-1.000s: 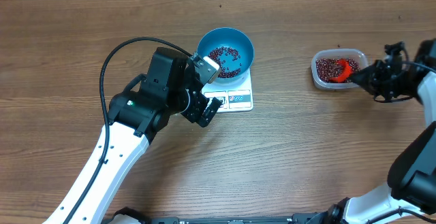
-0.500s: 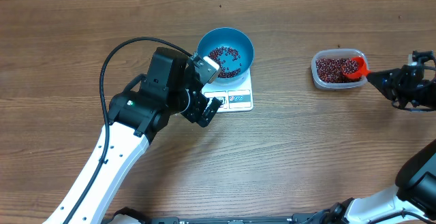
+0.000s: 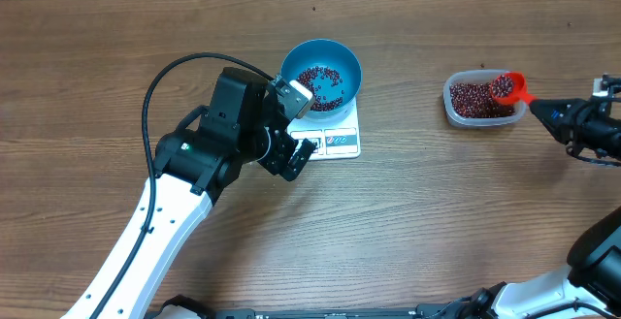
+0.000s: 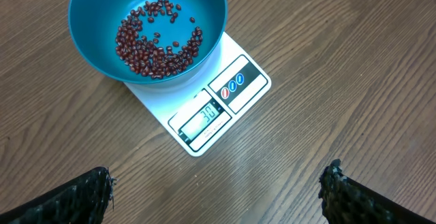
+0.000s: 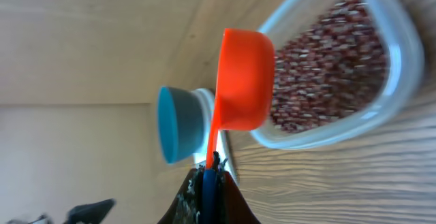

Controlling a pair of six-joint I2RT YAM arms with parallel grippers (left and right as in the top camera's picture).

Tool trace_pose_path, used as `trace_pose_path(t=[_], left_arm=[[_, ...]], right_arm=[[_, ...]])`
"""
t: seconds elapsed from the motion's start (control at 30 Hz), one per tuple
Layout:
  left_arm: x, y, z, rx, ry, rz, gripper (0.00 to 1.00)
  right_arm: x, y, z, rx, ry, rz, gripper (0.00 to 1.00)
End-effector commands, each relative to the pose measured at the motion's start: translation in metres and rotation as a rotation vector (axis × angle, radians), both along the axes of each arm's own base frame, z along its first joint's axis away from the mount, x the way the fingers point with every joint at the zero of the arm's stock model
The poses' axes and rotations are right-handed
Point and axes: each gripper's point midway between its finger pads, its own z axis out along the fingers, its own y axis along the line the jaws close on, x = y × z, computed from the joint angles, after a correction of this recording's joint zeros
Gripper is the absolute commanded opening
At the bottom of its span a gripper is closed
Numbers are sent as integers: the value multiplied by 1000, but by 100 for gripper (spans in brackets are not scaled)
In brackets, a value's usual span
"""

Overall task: Scoop item into bowl and weigh 150g on scale
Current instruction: 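Carry the filled scoop over the teal bowl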

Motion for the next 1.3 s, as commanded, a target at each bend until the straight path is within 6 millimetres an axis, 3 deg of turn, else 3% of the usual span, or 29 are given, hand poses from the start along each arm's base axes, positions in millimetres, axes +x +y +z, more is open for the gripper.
trace_pose_path(t=[0.0,0.17,0.4,0.9,1.03,1.27], left_arm=[[2,-2,14,-23,-28,8,100],[2,-2,14,-23,-28,8,100],[2,-2,14,-23,-28,8,100],[2,-2,14,-23,-28,9,100],[2,-2,14,-23,-28,8,100],[2,-2,14,-23,-28,8,99]], right_arm=[[3,7,22,97,-107,21,4],[5,21,27,135,-118,54,4],[11,56,27,145,-106,146,4],[33,163,33,152,-111,404,4],[46,209,28,100,-86,464,4],[55,249,31,71,-97,502,4]])
